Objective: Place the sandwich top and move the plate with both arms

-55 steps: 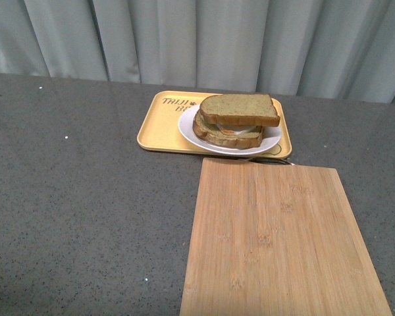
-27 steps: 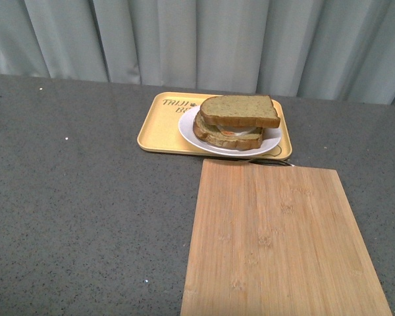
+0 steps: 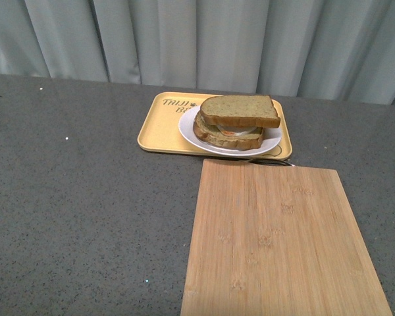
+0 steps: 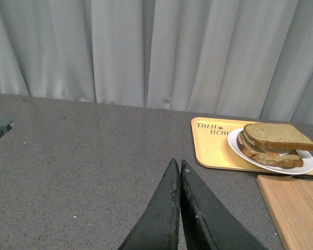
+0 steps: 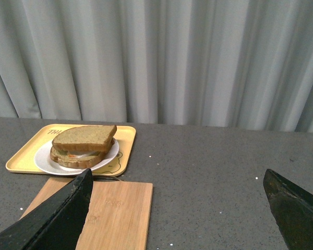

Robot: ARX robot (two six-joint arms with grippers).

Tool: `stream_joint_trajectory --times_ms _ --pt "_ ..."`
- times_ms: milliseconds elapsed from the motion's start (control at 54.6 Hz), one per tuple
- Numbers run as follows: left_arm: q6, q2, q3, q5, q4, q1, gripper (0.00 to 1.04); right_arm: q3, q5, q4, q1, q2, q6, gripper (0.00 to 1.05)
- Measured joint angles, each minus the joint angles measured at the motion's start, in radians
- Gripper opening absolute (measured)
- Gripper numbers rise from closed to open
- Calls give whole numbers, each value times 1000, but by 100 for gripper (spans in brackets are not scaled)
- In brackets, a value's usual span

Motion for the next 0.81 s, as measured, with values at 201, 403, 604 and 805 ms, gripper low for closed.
stream_joint_trajectory --times_ms 201,403,604,805 --pt "0 -55 0 0 -56 0 4 0 0 0 0 0 0 95" --pt "0 -191 0 2 -225 0 4 0 0 0 0 0 0 95" --pt "0 -259 0 1 -267 0 4 0 0 0 0 0 0 95" --pt "0 -260 0 1 -267 0 22 0 0 0 0 0 0 95"
